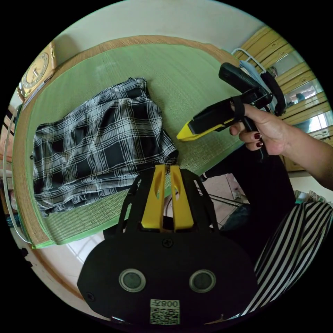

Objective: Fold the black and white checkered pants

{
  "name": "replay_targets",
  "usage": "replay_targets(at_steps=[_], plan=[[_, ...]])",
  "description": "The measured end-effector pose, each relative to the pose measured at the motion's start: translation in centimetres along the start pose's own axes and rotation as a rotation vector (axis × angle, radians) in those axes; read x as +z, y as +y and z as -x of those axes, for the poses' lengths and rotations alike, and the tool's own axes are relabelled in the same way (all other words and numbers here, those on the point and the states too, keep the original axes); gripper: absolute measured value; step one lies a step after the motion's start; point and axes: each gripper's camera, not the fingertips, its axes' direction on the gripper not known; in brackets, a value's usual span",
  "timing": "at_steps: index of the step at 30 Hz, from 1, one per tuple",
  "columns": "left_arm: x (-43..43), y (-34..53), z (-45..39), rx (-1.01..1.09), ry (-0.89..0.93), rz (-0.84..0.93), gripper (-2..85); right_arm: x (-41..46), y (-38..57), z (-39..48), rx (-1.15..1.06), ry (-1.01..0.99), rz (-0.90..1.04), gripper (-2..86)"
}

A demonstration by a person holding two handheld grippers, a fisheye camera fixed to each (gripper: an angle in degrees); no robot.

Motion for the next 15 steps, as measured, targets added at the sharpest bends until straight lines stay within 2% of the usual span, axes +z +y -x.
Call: replay_targets(at_steps=[7,15], plan=[[-0.8,0.9,1.5,0.014,0.005,-0.103,1.3,-1.5,0.1,-3.2,0.059,-0.123,-0.031,10.2],[-0.2,1.8,4.6,0.035,-0.013,-0.106,1.3,-1.3,-0.1,-5.8,0.086,-0.243,-0.018,7.7]])
